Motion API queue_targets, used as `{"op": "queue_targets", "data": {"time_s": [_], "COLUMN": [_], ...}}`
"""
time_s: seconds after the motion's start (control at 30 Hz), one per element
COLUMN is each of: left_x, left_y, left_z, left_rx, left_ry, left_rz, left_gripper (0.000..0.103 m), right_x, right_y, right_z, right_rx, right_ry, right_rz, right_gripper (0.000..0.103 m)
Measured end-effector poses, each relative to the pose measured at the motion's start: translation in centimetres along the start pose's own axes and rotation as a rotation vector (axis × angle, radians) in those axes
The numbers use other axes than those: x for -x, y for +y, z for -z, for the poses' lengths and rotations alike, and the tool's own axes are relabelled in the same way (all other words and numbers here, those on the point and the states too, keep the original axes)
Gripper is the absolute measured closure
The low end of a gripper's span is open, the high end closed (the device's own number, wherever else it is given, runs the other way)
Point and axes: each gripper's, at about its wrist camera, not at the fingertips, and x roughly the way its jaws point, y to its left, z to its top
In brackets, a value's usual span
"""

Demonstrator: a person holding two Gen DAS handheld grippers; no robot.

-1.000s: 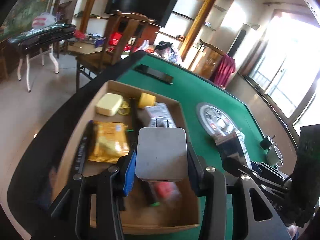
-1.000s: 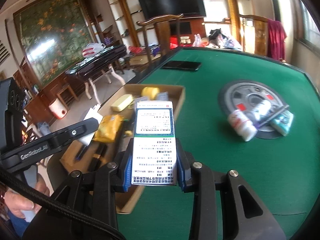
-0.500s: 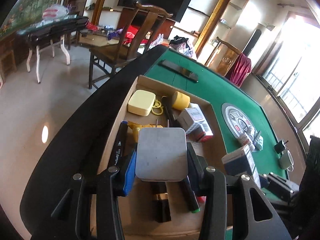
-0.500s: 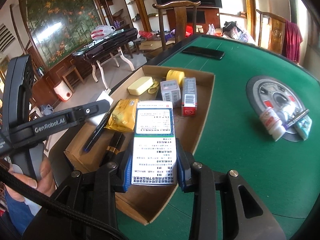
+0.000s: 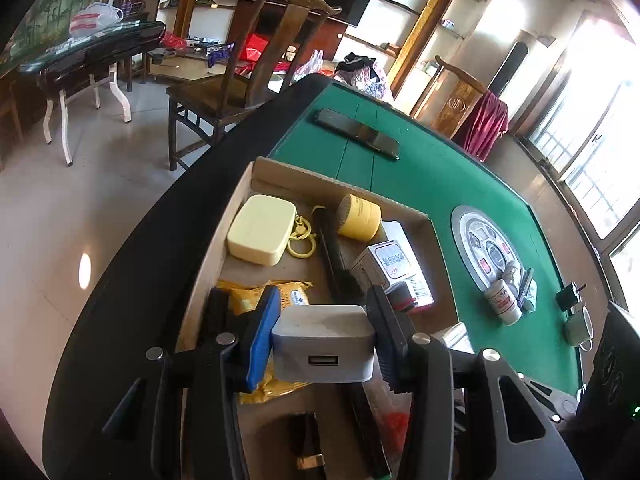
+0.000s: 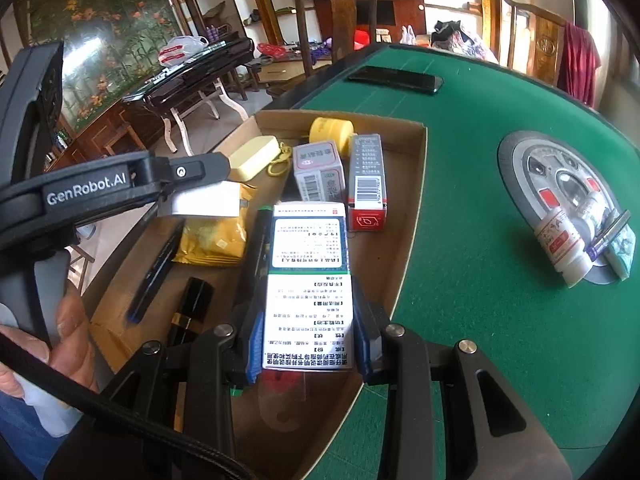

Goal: Organize objects
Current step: 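Carry the charger and medicine box into the cardboard box and open both grippers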

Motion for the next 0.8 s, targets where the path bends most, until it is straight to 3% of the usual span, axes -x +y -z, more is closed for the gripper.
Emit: {"op": "queue_targets", "data": {"time_s": [0.4, 0.8], "left_x": [-0.6, -2.1], "left_y": [-0.7, -1.1], "left_z": [0.9, -1.4], "left_rx": [-0.011, 0.001], "left_ry": [0.016, 0.026], "left_rz": [0.023, 0.014], "left_gripper": [0.064, 0.064], "right_x": [-1.7, -2.4], "right_y": [0.0, -0.2], "right_z": [-0.3, -1.1], "right_rx": [0.001, -0.005], "right_ry": [0.025, 0.021], "right_rz": [0.032, 0.062], "right_gripper": [0.070, 0.070]}}
